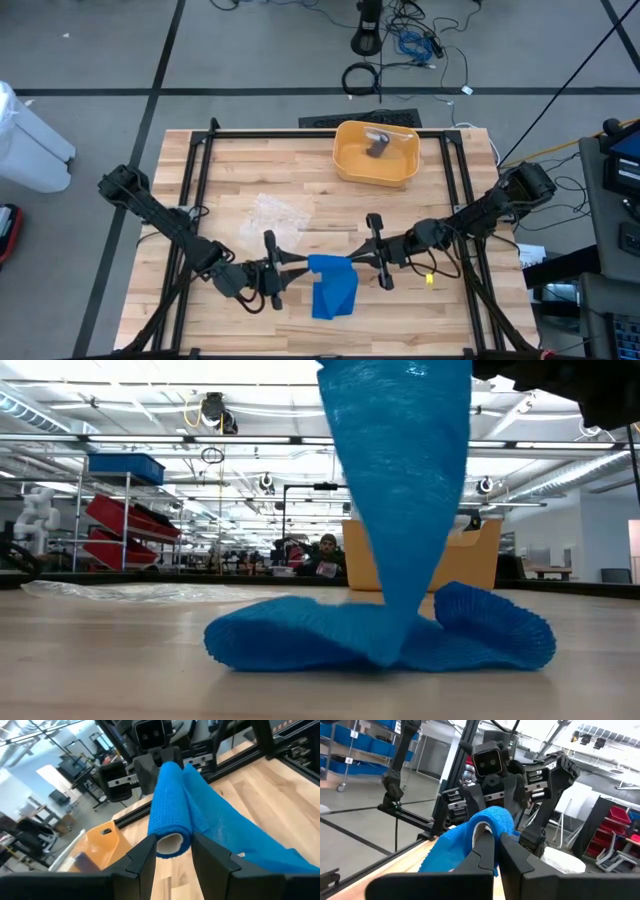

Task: Roll bandage
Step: Roll the blue bandage

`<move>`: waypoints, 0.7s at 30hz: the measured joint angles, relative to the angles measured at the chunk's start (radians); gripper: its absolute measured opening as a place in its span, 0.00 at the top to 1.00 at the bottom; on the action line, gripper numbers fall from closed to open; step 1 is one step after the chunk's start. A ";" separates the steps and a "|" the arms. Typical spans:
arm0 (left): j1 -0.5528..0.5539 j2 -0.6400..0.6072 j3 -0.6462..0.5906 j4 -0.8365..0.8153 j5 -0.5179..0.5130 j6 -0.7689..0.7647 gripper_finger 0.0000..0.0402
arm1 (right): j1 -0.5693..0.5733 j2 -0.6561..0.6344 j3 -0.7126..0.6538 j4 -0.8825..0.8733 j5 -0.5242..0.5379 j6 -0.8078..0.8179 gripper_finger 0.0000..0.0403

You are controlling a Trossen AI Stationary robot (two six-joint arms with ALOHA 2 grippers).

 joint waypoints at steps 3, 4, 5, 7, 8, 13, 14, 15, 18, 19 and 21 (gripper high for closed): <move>-0.009 0.000 0.003 0.001 -0.012 0.020 0.68 | 0.000 0.000 0.000 -0.018 -0.002 0.001 1.00; -0.012 0.000 0.003 0.000 -0.017 0.023 0.68 | 0.000 0.000 0.000 -0.018 -0.003 0.001 1.00; -0.017 0.000 0.003 0.000 -0.024 0.023 0.68 | 0.000 0.000 0.000 -0.016 -0.003 0.001 1.00; -0.030 0.000 0.003 0.000 -0.032 0.031 0.68 | 0.000 0.000 0.000 -0.016 -0.003 0.003 1.00; -0.038 0.000 0.003 0.000 -0.036 0.041 0.68 | 0.000 0.000 0.000 -0.016 -0.005 0.004 1.00; -0.083 0.000 0.003 0.001 -0.102 0.104 0.68 | 0.001 0.000 0.000 -0.008 -0.006 0.020 1.00; -0.084 0.000 0.003 0.001 -0.107 0.107 0.68 | 0.001 0.000 0.000 -0.008 -0.006 0.022 1.00; -0.083 0.000 0.004 0.001 -0.108 0.112 0.68 | 0.001 0.000 0.000 -0.007 -0.006 0.022 1.00; -0.076 0.000 0.004 0.001 -0.100 0.121 0.68 | 0.001 0.000 0.000 0.003 -0.005 0.022 1.00; -0.070 0.000 0.004 0.001 -0.098 0.122 0.68 | 0.001 0.000 0.000 0.004 -0.005 0.022 1.00; -0.059 0.000 0.004 0.000 -0.081 0.122 0.68 | 0.001 0.000 0.000 0.007 -0.005 0.022 1.00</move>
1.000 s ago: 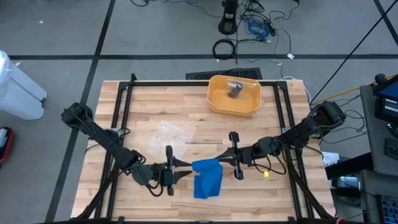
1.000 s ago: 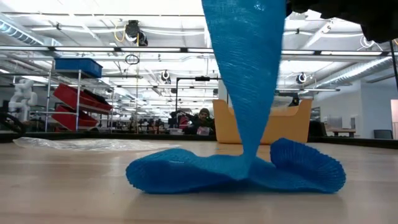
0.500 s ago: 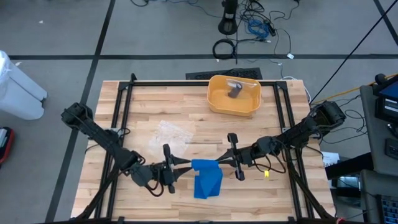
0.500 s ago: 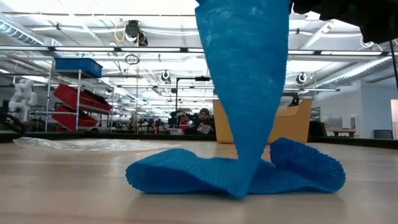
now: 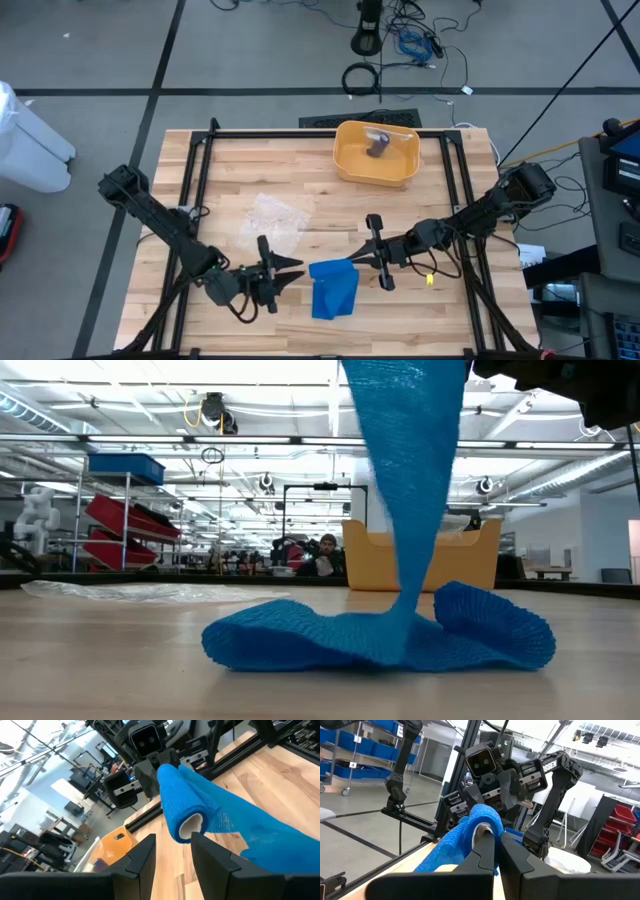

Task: Roll bandage
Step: Roll the blue bandage

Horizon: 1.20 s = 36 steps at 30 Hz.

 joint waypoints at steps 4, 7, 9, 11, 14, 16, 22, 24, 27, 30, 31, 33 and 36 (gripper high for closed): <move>0.027 0.000 0.000 -0.001 0.063 0.000 0.68 | 0.000 0.000 0.000 0.002 0.000 0.007 1.00; 0.046 0.000 0.000 0.000 0.082 -0.002 0.68 | 0.000 0.000 0.000 0.002 -0.020 0.007 1.00; 0.058 0.000 0.000 0.000 0.085 -0.002 0.68 | 0.000 0.000 0.000 0.002 -0.023 0.007 1.00; 0.071 0.000 0.000 -0.002 0.098 -0.003 0.68 | 0.000 0.000 0.000 0.002 -0.024 0.007 1.00; 0.093 0.000 0.000 -0.005 0.168 -0.026 0.68 | 0.000 0.000 0.000 0.003 -0.024 0.007 1.00; 0.102 0.001 0.000 -0.007 0.195 -0.036 0.68 | -0.001 0.000 0.000 0.006 -0.025 0.010 1.00; 0.108 0.005 0.000 -0.003 0.223 -0.053 0.68 | -0.024 0.000 0.000 0.005 0.016 0.081 1.00; 0.104 0.005 0.000 -0.002 0.221 -0.053 0.68 | -0.027 0.000 0.000 0.003 0.017 0.082 1.00; 0.094 0.005 0.000 0.002 0.189 -0.053 0.68 | -0.027 0.000 0.000 0.002 0.017 0.081 1.00; 0.088 0.005 0.000 0.002 0.158 -0.051 0.68 | -0.027 0.000 0.000 -0.002 0.017 0.078 1.00; 0.088 0.005 0.000 0.002 0.155 -0.051 0.68 | -0.027 0.000 0.000 -0.002 0.017 0.078 1.00; 0.088 0.005 0.000 0.002 0.153 -0.051 0.68 | -0.027 0.000 0.000 -0.001 0.017 0.079 1.00; 0.088 0.005 0.000 0.001 0.152 -0.051 0.68 | -0.027 0.000 0.000 -0.005 0.017 0.078 1.00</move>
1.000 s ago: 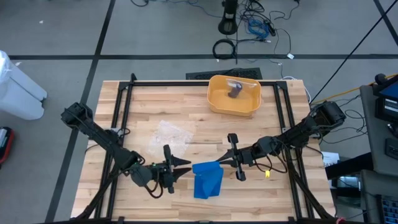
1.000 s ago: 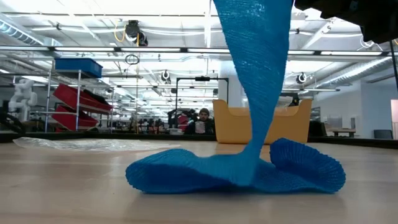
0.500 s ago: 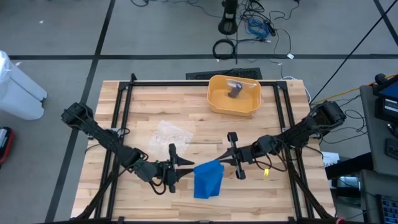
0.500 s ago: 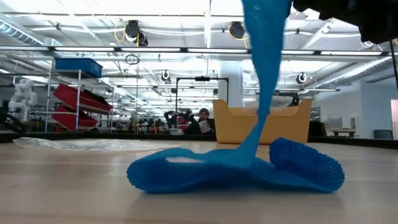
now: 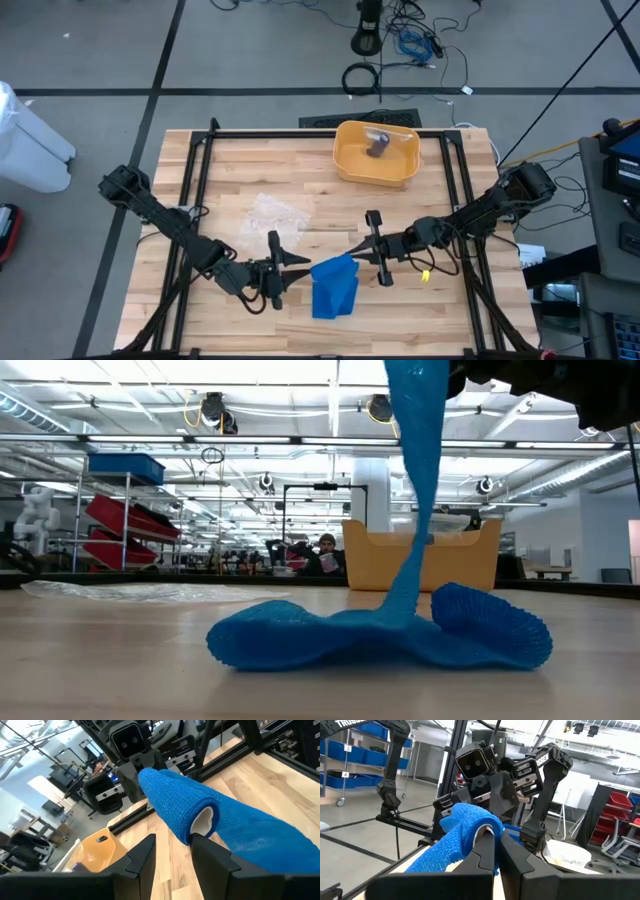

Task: Roll bandage
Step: Roll the blue bandage

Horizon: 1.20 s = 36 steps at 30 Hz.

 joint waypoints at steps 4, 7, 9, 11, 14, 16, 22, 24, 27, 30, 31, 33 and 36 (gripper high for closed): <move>-0.008 0.000 0.000 -0.001 -0.022 -0.001 0.68 | 0.000 0.000 0.000 -0.016 0.024 -0.002 1.00; -0.020 0.000 0.000 0.000 -0.083 -0.002 0.68 | 0.000 0.000 0.000 -0.021 0.026 -0.003 1.00; -0.025 0.000 0.000 0.000 -0.097 -0.002 0.66 | 0.000 0.000 0.000 -0.021 0.026 -0.004 1.00; -0.025 0.000 0.000 0.000 -0.099 -0.005 0.64 | 0.000 0.000 0.000 -0.021 0.026 -0.004 1.00; -0.025 0.000 0.000 0.000 -0.098 -0.012 0.58 | 0.000 0.000 0.000 -0.022 0.025 -0.004 1.00; -0.025 0.000 0.000 0.000 -0.098 -0.027 0.54 | 0.000 0.000 0.000 -0.022 0.025 -0.004 1.00; -0.032 0.000 0.000 -0.011 -0.109 -0.037 0.49 | 0.000 0.001 0.000 -0.022 0.024 -0.004 1.00; -0.043 -0.003 0.000 -0.017 -0.148 -0.057 0.49 | -0.001 0.001 0.001 -0.024 0.025 -0.004 1.00; -0.061 -0.014 0.000 -0.052 -0.199 -0.074 0.49 | -0.001 0.001 0.002 -0.030 0.026 -0.004 1.00; -0.067 -0.024 0.000 -0.062 -0.199 -0.084 0.49 | -0.001 0.001 0.002 -0.029 0.026 -0.004 1.00; -0.067 -0.026 0.001 -0.060 -0.195 -0.084 0.49 | -0.001 0.001 0.002 -0.029 0.026 -0.004 1.00; -0.066 -0.027 0.001 -0.060 -0.184 -0.085 0.49 | -0.001 0.001 0.002 -0.025 0.026 -0.004 1.00; -0.059 -0.026 0.001 -0.065 -0.152 -0.104 0.49 | -0.001 0.001 0.002 -0.011 0.030 -0.003 1.00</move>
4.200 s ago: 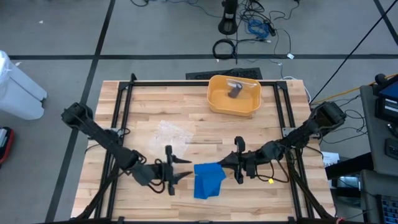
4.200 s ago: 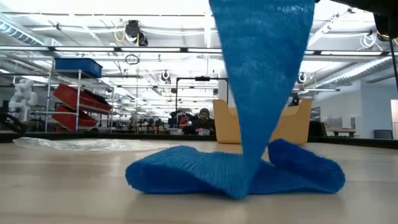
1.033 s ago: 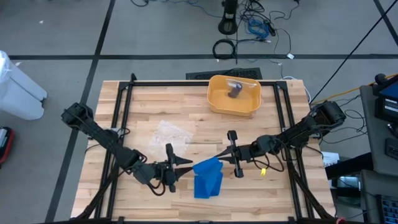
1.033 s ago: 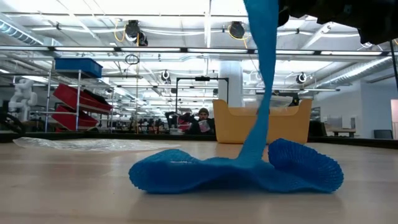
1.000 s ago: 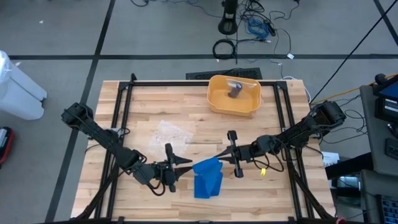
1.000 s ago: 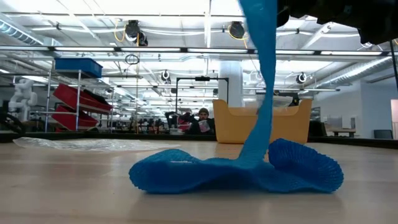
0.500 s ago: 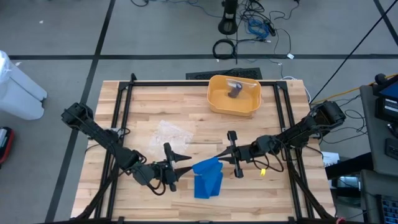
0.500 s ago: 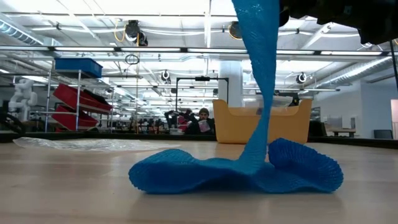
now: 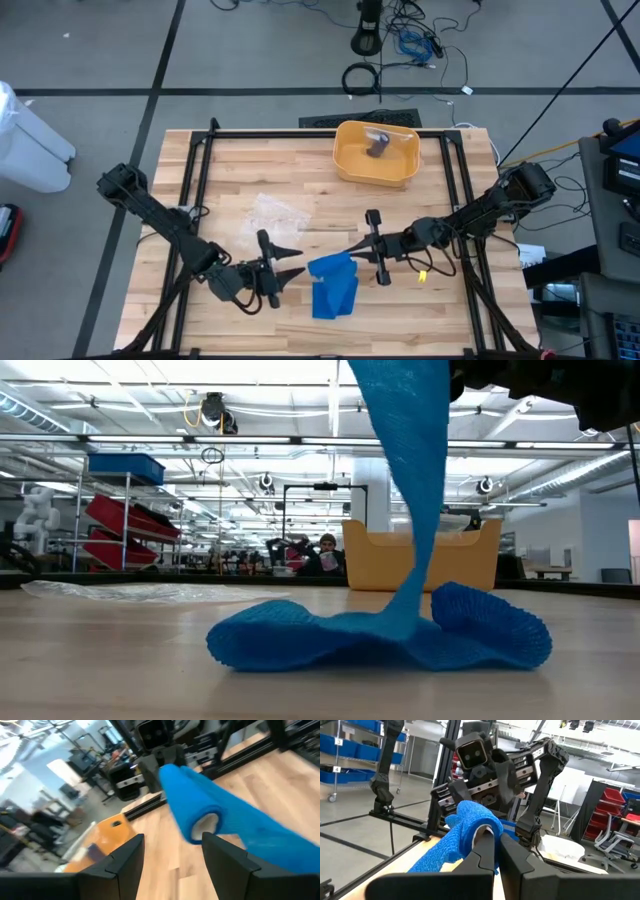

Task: Roll bandage
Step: Roll the blue bandage

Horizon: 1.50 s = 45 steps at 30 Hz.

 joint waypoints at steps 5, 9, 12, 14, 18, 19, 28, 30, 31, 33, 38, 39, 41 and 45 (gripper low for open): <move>0.027 0.001 0.000 -0.010 0.090 -0.033 0.49 | 0.000 0.000 0.000 0.019 0.016 0.019 1.00; 0.042 0.000 0.000 -0.008 0.094 -0.033 0.49 | 0.000 0.000 0.000 0.008 0.016 0.025 1.00; 0.056 0.000 0.000 -0.002 0.096 -0.050 0.49 | 0.000 0.000 0.000 -0.005 0.015 0.026 1.00; 0.071 0.000 0.000 -0.003 0.112 -0.066 0.49 | 0.000 0.000 0.000 -0.010 0.014 0.026 1.00; 0.097 0.000 0.000 -0.005 0.180 -0.085 0.49 | 0.000 0.000 0.000 -0.012 0.010 0.026 1.00; 0.103 0.000 0.000 -0.003 0.196 -0.085 0.49 | 0.000 0.000 0.000 -0.012 0.010 0.026 1.00; 0.147 0.047 -0.001 0.043 0.287 -0.084 0.67 | -0.004 -0.002 0.008 -0.022 0.013 0.074 1.00; 0.149 0.048 -0.001 0.041 0.286 -0.083 0.74 | -0.004 -0.002 0.009 -0.027 -0.007 0.080 1.00; 0.148 0.048 -0.002 0.040 0.276 -0.080 0.77 | -0.004 -0.002 0.009 -0.032 -0.009 0.082 1.00; 0.144 0.048 -0.002 0.038 0.234 -0.062 0.85 | -0.004 -0.004 0.009 -0.052 -0.015 0.084 1.00; 0.143 0.046 -0.003 0.045 0.148 0.011 0.97 | -0.001 -0.002 0.009 -0.086 -0.033 0.111 1.00; 0.146 0.046 -0.003 0.049 0.140 0.023 0.97 | -0.003 -0.002 0.009 -0.084 -0.030 0.129 0.99; 0.150 0.046 -0.003 0.063 0.140 0.028 0.97 | -0.002 -0.002 0.009 -0.082 -0.023 0.165 0.96; 0.142 0.044 -0.003 0.098 0.110 0.068 0.98 | -0.001 -0.020 0.013 -0.104 -0.011 0.164 0.84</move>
